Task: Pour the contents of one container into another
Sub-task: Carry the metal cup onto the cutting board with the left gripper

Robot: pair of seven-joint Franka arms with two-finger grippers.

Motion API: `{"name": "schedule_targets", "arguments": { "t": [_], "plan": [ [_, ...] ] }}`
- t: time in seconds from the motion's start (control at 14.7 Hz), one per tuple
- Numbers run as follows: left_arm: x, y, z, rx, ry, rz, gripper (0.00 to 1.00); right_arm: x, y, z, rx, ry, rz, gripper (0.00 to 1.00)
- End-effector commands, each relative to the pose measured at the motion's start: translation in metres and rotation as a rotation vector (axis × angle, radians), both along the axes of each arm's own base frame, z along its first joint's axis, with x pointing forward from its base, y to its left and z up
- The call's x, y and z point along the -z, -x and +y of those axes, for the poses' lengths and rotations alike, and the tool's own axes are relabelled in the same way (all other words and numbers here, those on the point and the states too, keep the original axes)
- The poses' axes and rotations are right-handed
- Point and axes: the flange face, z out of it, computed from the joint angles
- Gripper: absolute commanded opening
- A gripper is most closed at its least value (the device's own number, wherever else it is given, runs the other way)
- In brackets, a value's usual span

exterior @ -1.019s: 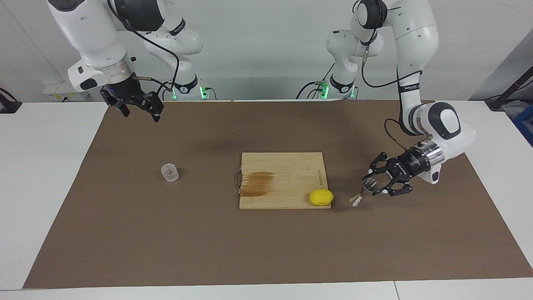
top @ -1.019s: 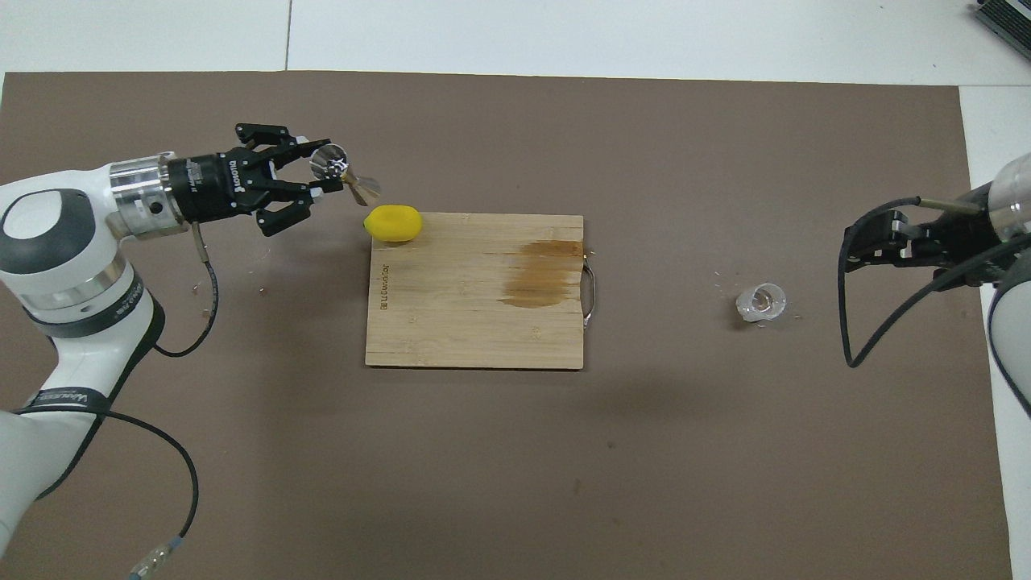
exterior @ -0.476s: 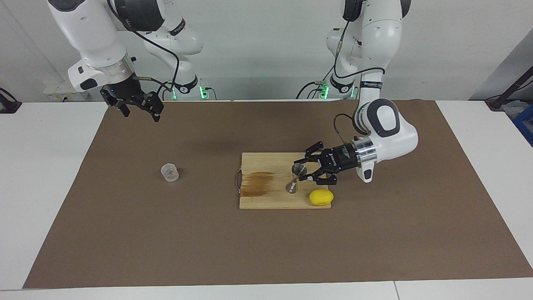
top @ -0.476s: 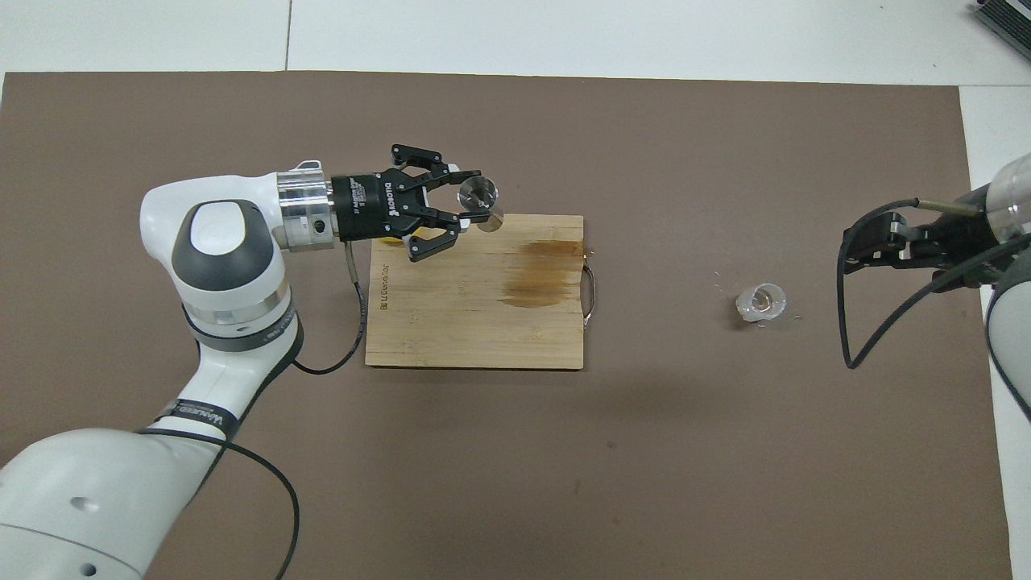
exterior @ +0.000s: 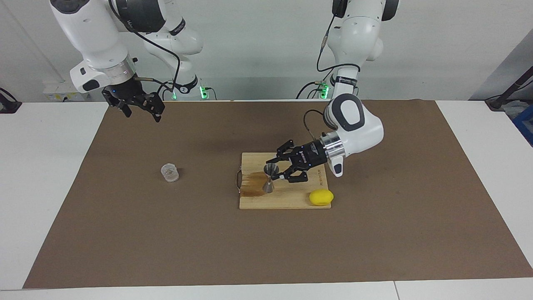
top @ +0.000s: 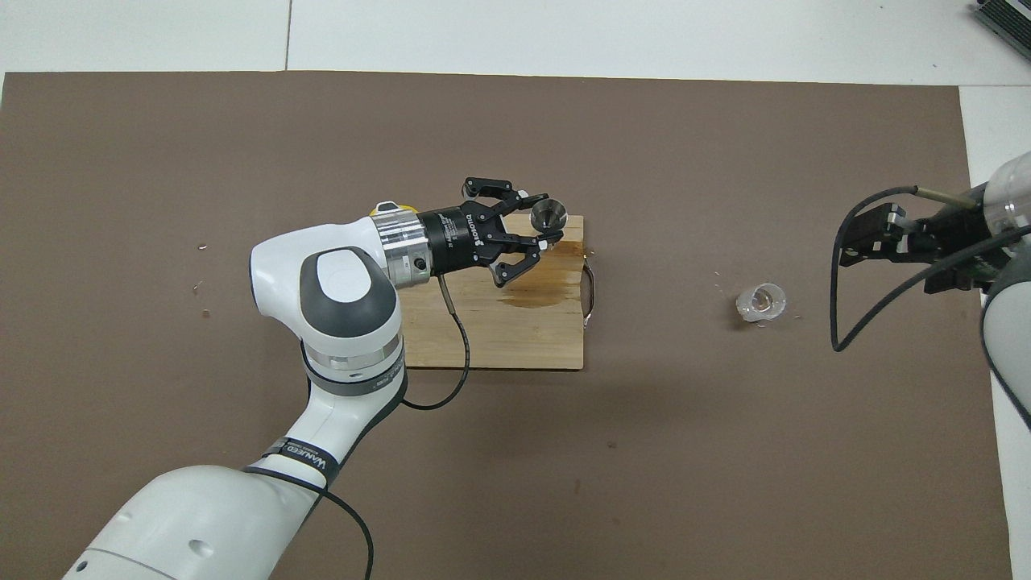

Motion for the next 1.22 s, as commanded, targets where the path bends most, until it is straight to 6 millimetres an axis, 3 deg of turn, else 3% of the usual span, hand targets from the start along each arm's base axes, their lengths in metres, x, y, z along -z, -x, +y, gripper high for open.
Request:
{"name": "schedule_targets", "arguments": {
  "t": [0.0, 0.27, 0.41, 0.75, 0.88, 1.09, 1.16],
  "plan": [
    [0.009, 0.009, -0.006, -0.017, -0.016, 0.019, 0.0, 0.012, -0.006, -0.008, 0.144, -0.002, -0.01, 0.93],
    [0.027, 0.03, -0.013, 0.016, -0.045, 0.027, 0.0, 0.034, -0.028, -0.024, 0.361, -0.061, -0.029, 0.94],
    [0.027, 0.031, -0.011, 0.016, -0.044, 0.028, 0.0, 0.047, -0.034, -0.025, 0.444, -0.057, -0.011, 0.94],
    [0.033, 0.038, -0.002, 0.022, -0.052, 0.032, 0.0, 0.093, -0.053, -0.034, 0.706, -0.085, 0.073, 0.94],
    [0.033, 0.038, -0.002, 0.022, -0.052, 0.031, 0.0, 0.115, -0.06, -0.055, 0.817, -0.138, 0.111, 0.94],
    [0.034, 0.04, -0.005, 0.03, -0.057, 0.03, 0.01, 0.149, -0.061, -0.067, 0.934, -0.18, 0.15, 0.94],
    [0.034, 0.04, -0.005, 0.031, -0.058, 0.03, 0.48, 0.165, -0.059, -0.074, 0.975, -0.214, 0.159, 0.95]
  ]
}}
